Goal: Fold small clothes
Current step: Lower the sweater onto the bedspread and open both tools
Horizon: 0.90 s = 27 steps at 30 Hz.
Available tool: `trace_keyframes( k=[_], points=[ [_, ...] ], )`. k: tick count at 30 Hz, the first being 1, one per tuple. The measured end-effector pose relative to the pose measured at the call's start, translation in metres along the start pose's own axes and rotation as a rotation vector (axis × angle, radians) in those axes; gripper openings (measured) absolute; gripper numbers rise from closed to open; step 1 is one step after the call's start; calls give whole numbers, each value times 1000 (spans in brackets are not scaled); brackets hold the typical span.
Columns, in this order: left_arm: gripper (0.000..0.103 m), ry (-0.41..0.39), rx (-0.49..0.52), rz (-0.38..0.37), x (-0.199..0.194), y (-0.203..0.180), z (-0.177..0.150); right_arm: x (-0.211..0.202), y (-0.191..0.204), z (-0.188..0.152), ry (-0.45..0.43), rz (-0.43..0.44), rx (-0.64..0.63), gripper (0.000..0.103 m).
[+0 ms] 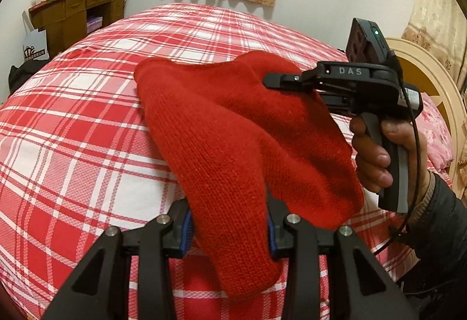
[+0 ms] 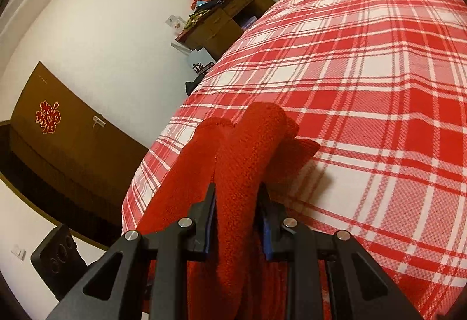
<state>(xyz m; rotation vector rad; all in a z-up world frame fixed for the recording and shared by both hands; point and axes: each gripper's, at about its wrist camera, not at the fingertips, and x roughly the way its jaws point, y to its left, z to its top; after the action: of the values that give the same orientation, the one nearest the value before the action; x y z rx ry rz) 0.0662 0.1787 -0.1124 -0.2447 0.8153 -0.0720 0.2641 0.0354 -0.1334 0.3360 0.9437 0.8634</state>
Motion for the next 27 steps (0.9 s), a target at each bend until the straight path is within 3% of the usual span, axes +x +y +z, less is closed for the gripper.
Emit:
trace_keyframes(
  k=[10,15,17,20,24,26,27],
  points=[
    [42,18,-19,2,3,5,-19,10,-16,-2,13,-51,47,26],
    [56,25,-10,47,4,1,-22,11,-25,-7,14,-62,69,26],
    [70,19,14,106,2,-2,-22,12,-26,-8,15,-66,74,27],
    [69,0,57,156,-6,-10,-21,10,-25,-10,13,-86,69,31],
    [71,-99,70,184,-30,-13,-13,-18,-14,-13,-85,-113,41,33],
    [86,-130,66,208,-33,-10,-9,-38,1,-17,-138,-107,3,38],
    [87,-130,66,227,-30,-6,-9,-47,12,-20,-158,-89,-29,44]
  ],
)
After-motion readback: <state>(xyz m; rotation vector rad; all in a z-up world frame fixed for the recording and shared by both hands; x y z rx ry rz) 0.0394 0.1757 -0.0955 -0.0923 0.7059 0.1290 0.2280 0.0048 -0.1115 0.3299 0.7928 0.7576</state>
